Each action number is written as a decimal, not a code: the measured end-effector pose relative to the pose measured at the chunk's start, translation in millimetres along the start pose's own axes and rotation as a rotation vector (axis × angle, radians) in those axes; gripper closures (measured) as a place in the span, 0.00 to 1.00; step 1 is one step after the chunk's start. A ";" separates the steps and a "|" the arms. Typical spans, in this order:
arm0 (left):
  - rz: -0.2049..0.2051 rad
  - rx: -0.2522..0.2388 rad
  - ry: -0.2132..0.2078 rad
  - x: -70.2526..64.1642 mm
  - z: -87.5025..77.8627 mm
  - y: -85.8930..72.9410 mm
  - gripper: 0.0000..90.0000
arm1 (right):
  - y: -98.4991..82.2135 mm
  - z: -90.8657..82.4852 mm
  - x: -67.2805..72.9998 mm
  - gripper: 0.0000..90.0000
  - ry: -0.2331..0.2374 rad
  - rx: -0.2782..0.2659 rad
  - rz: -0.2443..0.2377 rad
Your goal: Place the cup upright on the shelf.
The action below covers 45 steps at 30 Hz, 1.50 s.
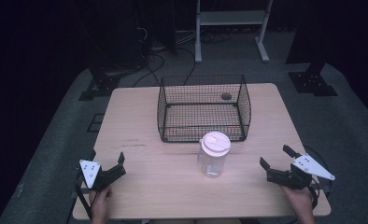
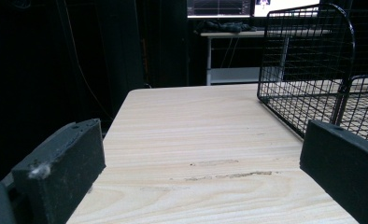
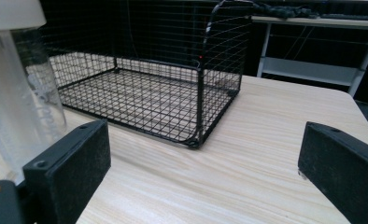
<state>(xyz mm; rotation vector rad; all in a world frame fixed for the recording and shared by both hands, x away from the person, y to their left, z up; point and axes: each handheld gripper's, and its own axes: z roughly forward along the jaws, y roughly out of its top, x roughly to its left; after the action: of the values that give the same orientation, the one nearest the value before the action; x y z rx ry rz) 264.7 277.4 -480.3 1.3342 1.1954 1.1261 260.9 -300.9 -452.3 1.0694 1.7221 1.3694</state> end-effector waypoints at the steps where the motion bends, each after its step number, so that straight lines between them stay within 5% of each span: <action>1: 0.000 0.000 -0.001 0.0 0.0 0.0 0.00 | 0.3 0.4 1.6 0.02 0.003 0.002 -0.008; 32: 0.010 -0.002 -0.004 -0.9 -0.2 0.0 0.00 | 15.5 6.8 47.9 0.02 0.155 -0.001 -0.103; 45: 0.015 -0.001 -0.001 -1.5 -0.1 0.0 0.00 | 31.8 22.0 75.5 0.02 0.246 -0.014 -0.146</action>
<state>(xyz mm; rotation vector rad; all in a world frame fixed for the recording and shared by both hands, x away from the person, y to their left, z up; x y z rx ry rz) 264.5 275.9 -480.3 1.3446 1.1856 1.1360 253.8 -220.2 -427.3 0.7753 1.9219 1.4646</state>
